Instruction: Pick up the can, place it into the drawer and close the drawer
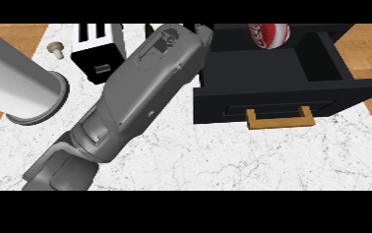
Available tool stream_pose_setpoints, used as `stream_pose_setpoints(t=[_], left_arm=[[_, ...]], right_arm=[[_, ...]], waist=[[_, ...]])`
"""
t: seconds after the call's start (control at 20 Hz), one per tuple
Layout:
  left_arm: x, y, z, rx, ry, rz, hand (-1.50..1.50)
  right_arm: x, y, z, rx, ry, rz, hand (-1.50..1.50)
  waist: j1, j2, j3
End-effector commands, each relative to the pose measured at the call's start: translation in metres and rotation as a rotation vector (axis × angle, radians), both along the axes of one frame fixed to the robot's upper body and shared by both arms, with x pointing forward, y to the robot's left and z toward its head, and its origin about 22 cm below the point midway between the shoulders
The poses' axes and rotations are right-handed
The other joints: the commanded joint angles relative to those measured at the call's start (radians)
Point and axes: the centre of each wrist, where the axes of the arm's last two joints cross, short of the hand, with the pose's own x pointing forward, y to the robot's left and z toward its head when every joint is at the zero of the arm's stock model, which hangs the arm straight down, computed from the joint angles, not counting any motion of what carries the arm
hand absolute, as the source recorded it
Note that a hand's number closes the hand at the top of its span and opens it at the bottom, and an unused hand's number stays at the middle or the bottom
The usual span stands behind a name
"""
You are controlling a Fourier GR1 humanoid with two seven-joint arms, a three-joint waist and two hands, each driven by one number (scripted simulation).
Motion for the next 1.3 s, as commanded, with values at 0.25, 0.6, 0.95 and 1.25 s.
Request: stream_pose_setpoints(t=[0.25,0.6,0.95,1.25], left_arm=[[0.005,-0.007,-0.013,0.034,0.03,0.034,1.5],[0.0,-0.012,-0.032,0.094,0.038,0.07,1.5],[0.006,-0.006,-0.046,0.115,0.079,0.124,-1.5],[0.007,-0.004,-0.055,0.127,0.069,0.133,-1.5]], right_arm=[[0.013,0.012,0.007,0.023,-0.022,0.013,-1.5],[0.004,0.012,0.017,0.007,-0.011,0.023,-1.5],[0.005,0.011,0.011,-0.005,-0.009,0.027,-1.5],[0.013,0.001,0.017,0.0,-0.015,0.017,-1.5]], waist=[[-0.011,0.007,0.0],[-0.03,0.007,0.001],[-0.027,0.008,0.001],[-0.032,0.011,0.001]])
